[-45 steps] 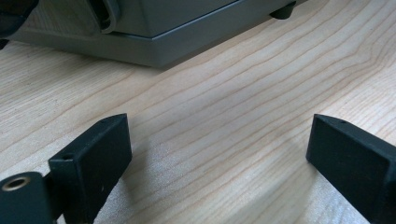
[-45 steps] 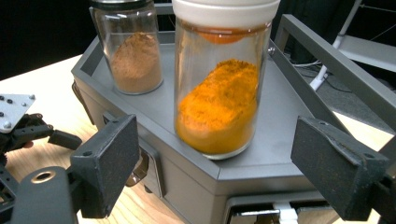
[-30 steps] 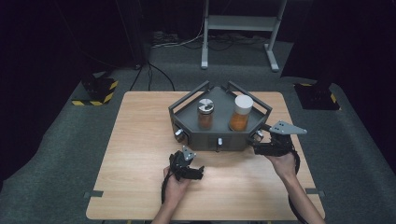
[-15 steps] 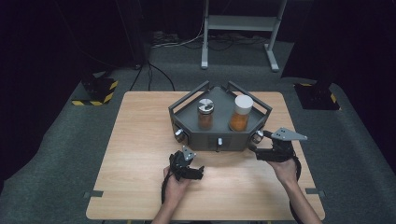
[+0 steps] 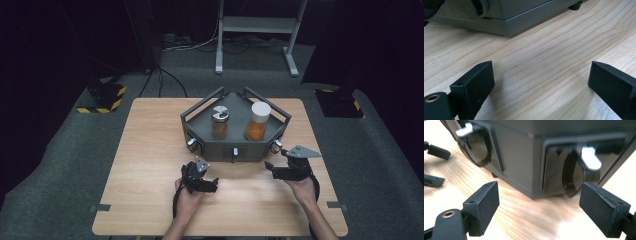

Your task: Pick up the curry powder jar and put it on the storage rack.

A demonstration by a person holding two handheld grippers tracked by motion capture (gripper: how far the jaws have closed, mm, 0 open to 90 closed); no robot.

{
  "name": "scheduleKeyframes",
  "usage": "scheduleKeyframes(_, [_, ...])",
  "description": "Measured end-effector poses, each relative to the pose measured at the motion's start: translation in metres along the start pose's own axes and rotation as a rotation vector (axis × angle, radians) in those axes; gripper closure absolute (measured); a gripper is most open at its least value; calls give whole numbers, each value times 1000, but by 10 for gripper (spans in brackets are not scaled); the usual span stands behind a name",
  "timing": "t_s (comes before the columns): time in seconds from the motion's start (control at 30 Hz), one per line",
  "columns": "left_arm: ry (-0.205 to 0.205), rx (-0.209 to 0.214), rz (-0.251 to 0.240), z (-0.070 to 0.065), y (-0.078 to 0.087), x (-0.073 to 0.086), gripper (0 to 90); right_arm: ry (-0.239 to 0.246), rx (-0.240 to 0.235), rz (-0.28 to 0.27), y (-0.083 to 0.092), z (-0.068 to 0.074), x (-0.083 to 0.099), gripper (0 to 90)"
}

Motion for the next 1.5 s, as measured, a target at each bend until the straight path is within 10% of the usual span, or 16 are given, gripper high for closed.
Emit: scheduleKeyframes(1.5, [4, -3, -4, -1, 0, 0, 66, -27, 67, 189, -30, 6, 36, 139])
Point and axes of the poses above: each handheld gripper's, and its own axes: y roughly backward along the jaws, x roughly out of its underside, z roughly to its left, the point moved 8 cm from there along -y, roughly forward along the jaws
